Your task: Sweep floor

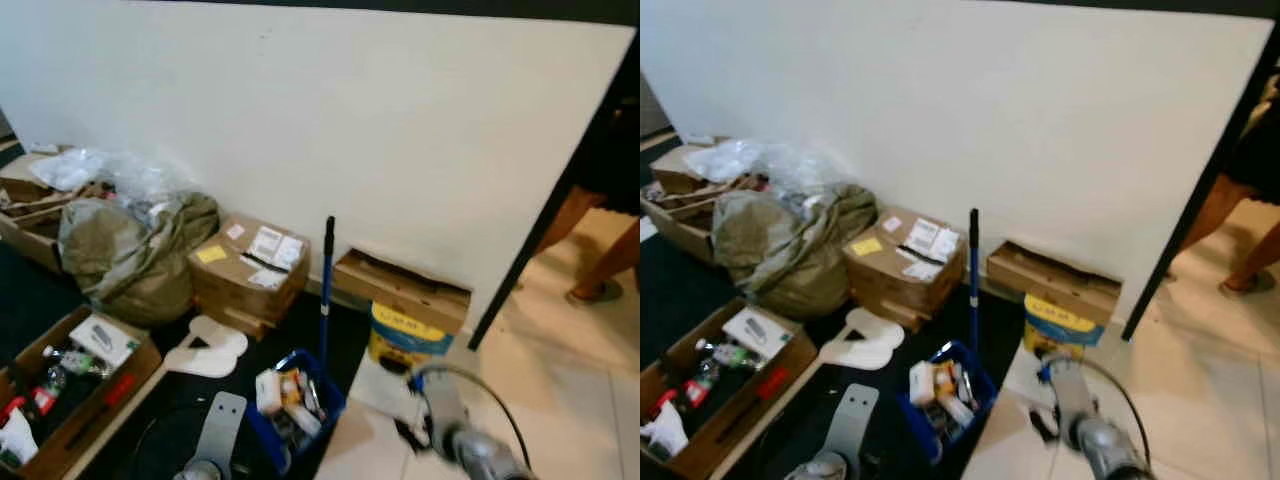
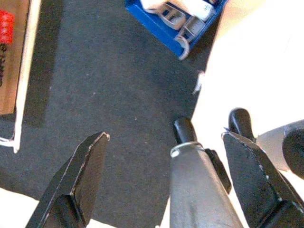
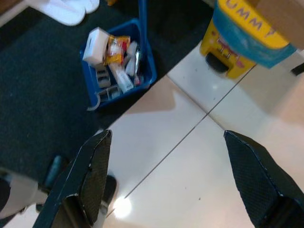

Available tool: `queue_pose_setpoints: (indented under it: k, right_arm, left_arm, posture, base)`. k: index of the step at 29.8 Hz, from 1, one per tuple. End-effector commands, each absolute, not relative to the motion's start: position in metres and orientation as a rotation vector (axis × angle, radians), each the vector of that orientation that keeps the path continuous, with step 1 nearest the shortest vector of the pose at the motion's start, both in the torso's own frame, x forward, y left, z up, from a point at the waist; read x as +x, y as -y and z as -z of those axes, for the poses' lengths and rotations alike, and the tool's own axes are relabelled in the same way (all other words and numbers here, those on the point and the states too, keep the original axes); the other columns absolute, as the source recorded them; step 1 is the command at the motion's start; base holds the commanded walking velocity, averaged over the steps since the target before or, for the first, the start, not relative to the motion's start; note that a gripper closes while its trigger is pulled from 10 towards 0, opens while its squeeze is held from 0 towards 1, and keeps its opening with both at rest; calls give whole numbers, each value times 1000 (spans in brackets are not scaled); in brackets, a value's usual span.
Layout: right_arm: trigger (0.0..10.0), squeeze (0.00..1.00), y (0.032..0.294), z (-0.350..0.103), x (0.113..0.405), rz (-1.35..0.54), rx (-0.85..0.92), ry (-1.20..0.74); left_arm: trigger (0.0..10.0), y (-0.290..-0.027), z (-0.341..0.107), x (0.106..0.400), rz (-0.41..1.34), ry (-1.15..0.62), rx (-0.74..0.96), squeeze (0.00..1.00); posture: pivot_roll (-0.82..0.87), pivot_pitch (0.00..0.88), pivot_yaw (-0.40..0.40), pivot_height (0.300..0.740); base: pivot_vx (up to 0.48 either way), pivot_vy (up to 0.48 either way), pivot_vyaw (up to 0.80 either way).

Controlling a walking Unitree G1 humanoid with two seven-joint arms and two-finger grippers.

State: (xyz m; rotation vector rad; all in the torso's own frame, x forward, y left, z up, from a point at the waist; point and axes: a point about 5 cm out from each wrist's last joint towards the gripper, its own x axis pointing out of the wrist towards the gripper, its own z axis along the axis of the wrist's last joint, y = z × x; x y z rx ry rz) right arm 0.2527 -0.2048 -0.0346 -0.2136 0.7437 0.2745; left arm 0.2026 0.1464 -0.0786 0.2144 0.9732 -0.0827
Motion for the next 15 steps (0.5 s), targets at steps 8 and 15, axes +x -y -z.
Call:
queue_pose_setpoints:
  k: [8, 15]
  right_arm:
    - [10000, 0, 196, 27, 263, -278, -118, -672]
    - [10000, 0, 188, 25, 264, -351, -150, -652]
  left_arm:
    - [10000, -151, 79, 201, 91, -975, 224, 0]
    - [10000, -152, 79, 202, 93, -976, 228, 0]
  posture:
    - [-19, 0, 12, 740]
    - [-20, 0, 15, 740]
  base:
    - [173, 0, 0]
    - [385, 0, 442]
